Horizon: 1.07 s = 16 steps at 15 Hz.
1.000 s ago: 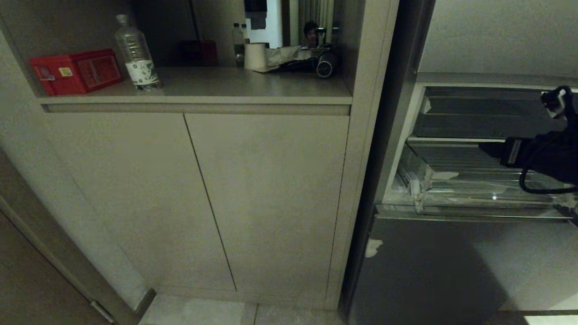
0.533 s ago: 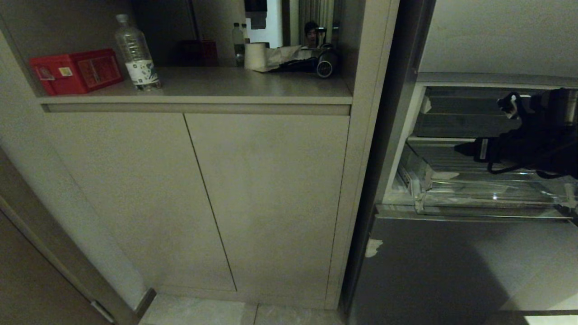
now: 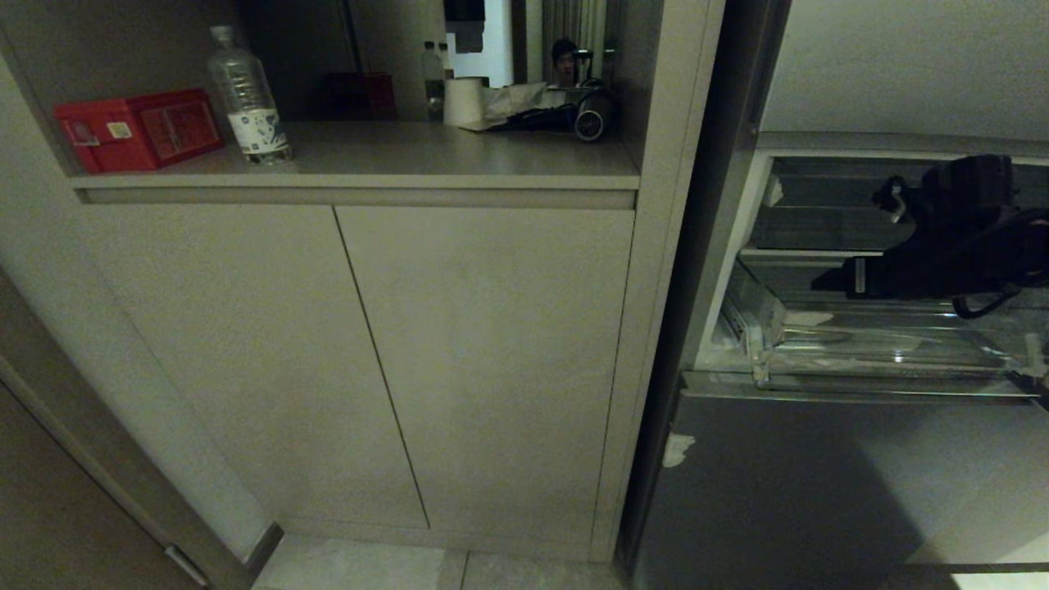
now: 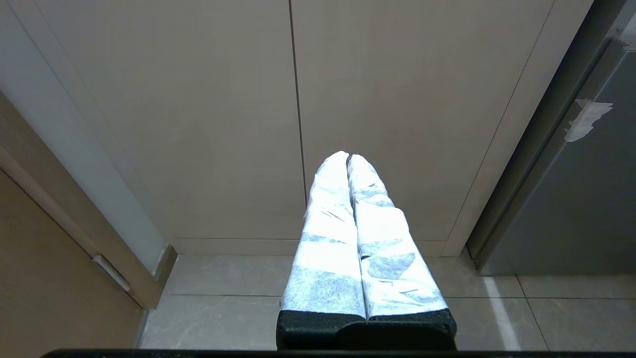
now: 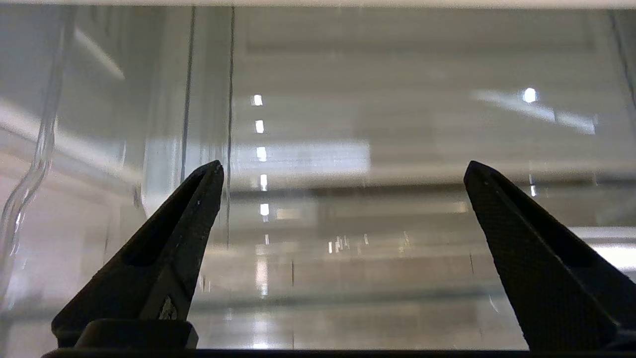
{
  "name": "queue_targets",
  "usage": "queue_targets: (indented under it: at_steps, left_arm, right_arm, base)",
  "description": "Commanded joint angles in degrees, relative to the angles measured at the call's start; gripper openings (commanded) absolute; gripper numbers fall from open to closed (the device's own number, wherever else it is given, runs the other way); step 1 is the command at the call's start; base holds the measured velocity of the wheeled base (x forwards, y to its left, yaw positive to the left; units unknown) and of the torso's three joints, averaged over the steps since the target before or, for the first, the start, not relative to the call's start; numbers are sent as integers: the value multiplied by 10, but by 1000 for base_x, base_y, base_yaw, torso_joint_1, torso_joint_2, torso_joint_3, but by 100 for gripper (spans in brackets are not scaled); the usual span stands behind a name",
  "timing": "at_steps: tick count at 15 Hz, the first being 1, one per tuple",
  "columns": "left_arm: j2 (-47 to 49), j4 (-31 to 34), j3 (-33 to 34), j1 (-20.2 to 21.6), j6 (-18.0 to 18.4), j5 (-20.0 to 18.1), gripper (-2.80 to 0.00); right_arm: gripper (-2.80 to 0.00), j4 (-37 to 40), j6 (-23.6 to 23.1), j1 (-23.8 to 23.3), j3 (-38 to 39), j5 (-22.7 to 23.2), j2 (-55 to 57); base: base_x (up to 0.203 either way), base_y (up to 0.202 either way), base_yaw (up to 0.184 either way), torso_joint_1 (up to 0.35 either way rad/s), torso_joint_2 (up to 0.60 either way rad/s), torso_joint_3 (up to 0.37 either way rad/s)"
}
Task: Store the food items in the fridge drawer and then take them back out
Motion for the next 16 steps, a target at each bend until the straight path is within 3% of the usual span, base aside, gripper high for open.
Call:
queue_targets:
  at_steps: [1, 5, 8, 12, 16]
  left_arm:
    - [1, 0, 0, 0, 0, 0, -280]
    - [1, 0, 0, 1, 0, 0, -280]
    - [1, 0, 0, 0, 0, 0, -280]
    - [1, 0, 0, 0, 0, 0, -280]
    - [1, 0, 0, 0, 0, 0, -280]
  right_arm:
    - [0, 112, 0, 0, -57, -1, 4]
    - [0, 239, -3, -1, -106, -2, 10]
    - [0, 250, -2, -7, -104, -1, 8]
    - [0, 327, 0, -14, -96, 0, -22]
    - [0, 333, 0, -26, -43, 22, -51]
  base:
    - [0, 0, 0, 0, 0, 0]
    - [0, 0, 0, 0, 0, 0]
    - [0, 0, 0, 0, 0, 0]
    - [0, 0, 0, 0, 0, 0]
    - [0, 0, 0, 0, 0, 0]
